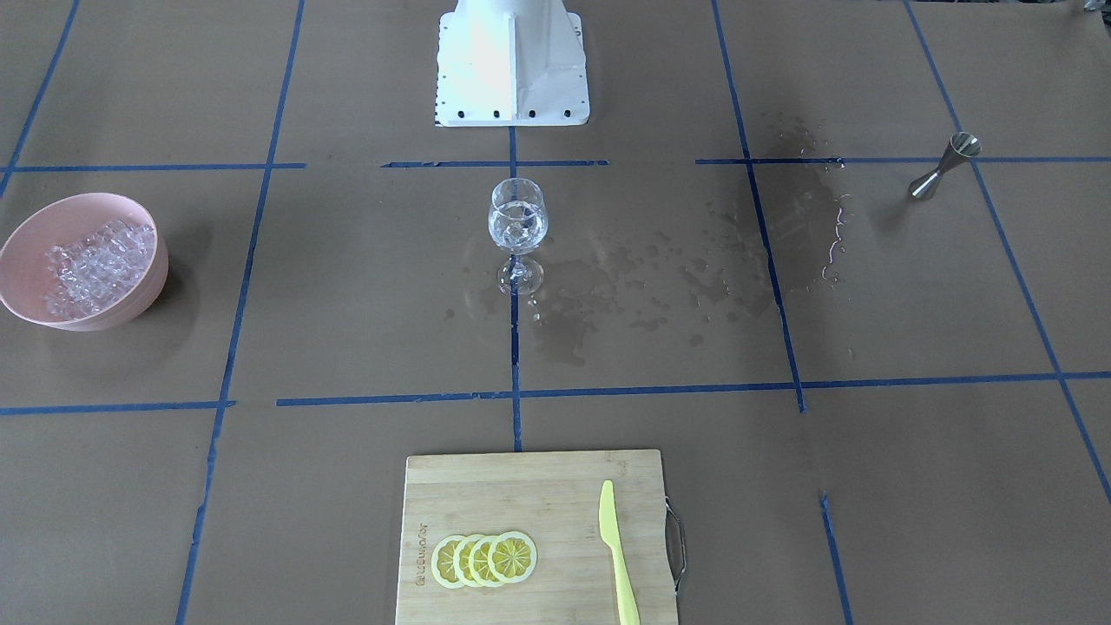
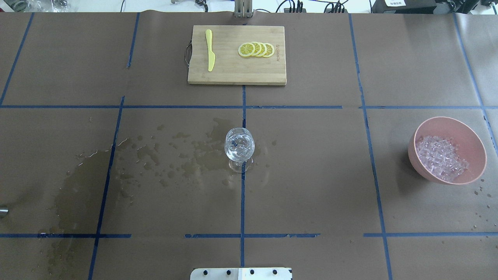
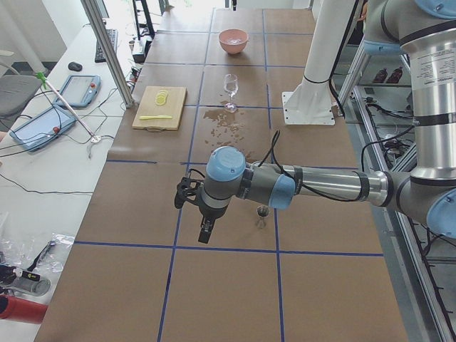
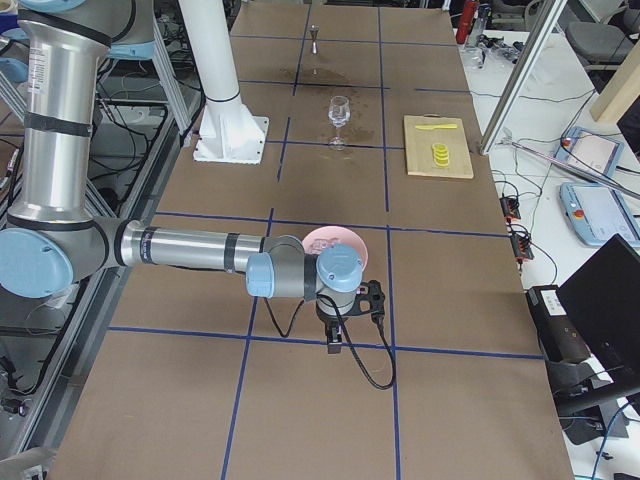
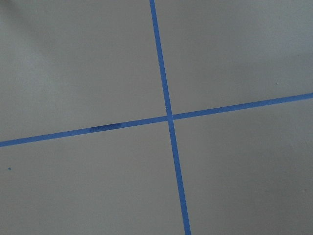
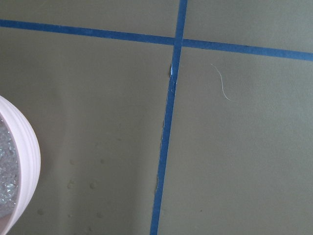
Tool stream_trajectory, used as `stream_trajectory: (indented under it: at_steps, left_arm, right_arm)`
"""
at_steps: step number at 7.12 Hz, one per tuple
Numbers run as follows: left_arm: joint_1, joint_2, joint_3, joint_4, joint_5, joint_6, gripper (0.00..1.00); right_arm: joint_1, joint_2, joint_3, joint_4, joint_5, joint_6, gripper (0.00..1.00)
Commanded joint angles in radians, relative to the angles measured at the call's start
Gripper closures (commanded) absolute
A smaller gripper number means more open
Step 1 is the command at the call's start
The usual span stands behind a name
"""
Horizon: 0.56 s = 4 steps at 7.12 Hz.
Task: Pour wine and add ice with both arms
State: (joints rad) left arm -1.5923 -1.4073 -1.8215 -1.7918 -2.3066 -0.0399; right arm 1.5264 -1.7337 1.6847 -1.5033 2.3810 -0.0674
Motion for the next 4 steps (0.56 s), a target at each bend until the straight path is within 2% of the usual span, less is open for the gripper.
stream_trajectory:
  at_steps: [1, 4]
  left_arm:
    - [0.000, -0.004, -0.001, 0.000, -0.002, 0.000, 0.00]
    - [0.000, -0.004, -0.007, 0.000, -0.002, 0.000, 0.00]
  right_arm:
    - [0.000, 0.016, -0.002, -0.002, 0.004, 0.001, 0.00]
    - [0.000, 0.037, -0.026, -0.002, 0.009, 0.001, 0.00]
